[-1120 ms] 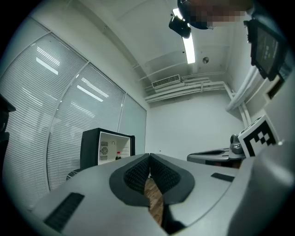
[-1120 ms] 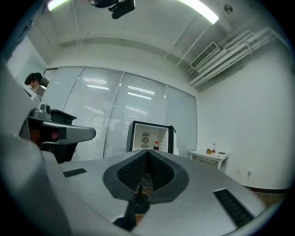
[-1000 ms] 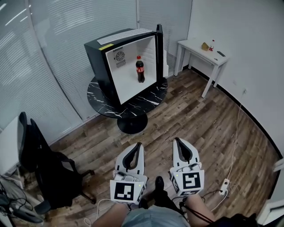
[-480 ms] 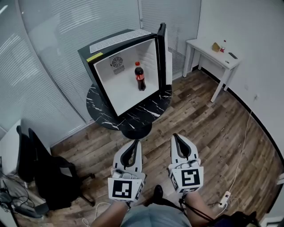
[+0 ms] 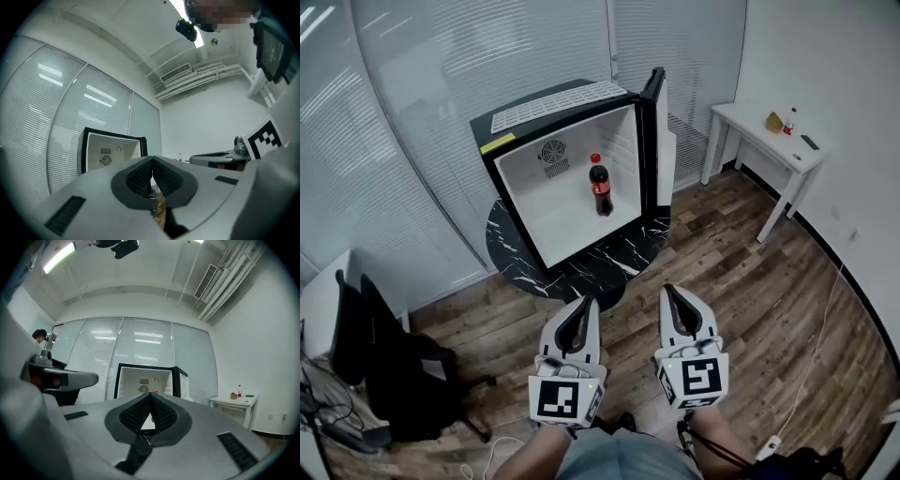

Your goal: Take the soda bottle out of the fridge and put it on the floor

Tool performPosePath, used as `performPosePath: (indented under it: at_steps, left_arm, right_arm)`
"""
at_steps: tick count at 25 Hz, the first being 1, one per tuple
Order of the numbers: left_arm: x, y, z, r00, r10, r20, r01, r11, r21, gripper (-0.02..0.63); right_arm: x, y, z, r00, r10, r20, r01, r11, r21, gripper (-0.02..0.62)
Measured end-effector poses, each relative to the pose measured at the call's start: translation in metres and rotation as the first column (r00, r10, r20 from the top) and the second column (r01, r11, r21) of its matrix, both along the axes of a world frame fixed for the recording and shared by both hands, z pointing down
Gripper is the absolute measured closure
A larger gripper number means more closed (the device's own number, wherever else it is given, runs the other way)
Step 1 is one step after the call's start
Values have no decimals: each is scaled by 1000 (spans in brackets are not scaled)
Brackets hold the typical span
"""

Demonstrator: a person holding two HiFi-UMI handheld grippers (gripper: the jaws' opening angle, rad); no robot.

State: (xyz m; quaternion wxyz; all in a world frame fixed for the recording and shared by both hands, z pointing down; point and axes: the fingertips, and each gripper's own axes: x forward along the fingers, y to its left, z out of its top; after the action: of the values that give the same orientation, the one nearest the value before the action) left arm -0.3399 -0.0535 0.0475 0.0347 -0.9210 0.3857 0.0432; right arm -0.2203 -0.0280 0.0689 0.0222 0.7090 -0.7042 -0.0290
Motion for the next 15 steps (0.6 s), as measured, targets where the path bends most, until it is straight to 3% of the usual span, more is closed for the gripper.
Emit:
performPosePath:
  at_steps: [15]
  left_arm:
    - [25, -85, 39, 999, -50, 21, 51, 997, -56, 589]
  right_arm:
    - [29, -82, 41, 999, -43, 20, 44, 997, -60, 582]
